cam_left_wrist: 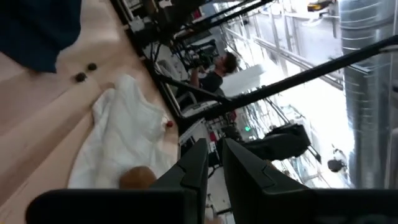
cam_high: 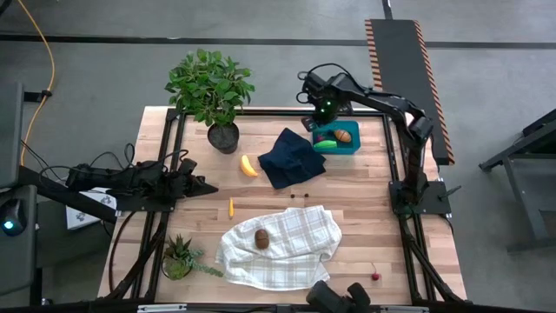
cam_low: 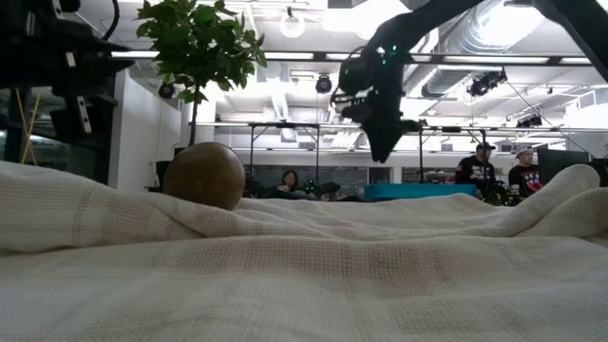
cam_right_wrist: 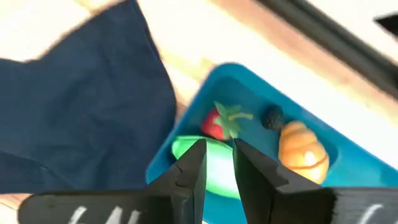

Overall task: Pick and placing Produce into tupperware
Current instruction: Put the red cherry into the blue bin

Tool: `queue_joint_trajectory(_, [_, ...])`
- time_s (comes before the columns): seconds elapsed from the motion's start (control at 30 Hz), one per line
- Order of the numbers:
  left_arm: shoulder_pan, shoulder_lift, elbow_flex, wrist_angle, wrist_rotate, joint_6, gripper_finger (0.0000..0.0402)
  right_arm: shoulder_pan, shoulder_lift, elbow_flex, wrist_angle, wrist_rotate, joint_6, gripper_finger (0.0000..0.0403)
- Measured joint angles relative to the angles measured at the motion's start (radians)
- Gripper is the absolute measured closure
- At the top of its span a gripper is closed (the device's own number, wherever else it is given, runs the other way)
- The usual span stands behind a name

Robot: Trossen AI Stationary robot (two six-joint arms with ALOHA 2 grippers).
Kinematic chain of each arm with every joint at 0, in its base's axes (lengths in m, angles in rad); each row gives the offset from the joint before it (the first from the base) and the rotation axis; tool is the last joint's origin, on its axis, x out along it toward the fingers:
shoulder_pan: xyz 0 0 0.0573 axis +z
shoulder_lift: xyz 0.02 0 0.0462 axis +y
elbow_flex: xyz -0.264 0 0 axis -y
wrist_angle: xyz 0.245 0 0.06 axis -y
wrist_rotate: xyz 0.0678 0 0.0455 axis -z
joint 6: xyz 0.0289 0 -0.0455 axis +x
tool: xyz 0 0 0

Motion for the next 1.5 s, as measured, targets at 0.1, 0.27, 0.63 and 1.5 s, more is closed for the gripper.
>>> queue_joint_trajectory(0.1, [0.0,0.0,0.0,-0.004,-0.031,0.018,0.0362,0.007,-0.047,0.0,0.013,0.001,-0.012,0.0332])
queue_joint_trajectory(0.27, [0.0,0.0,0.0,-0.007,-0.067,0.088,0.0362,0.037,-0.14,0.0,0.011,0.008,-0.026,0.0332])
queue_joint_trajectory(0.63, [0.0,0.0,0.0,0.009,-0.145,0.57,0.0362,0.21,-0.335,0.001,0.007,0.005,0.03,0.0332])
queue_joint_trajectory(1.5, [0.0,0.085,0.37,-0.294,-0.311,0.846,0.0362,0.569,-0.365,0.001,-0.047,0.112,-0.031,0.0332])
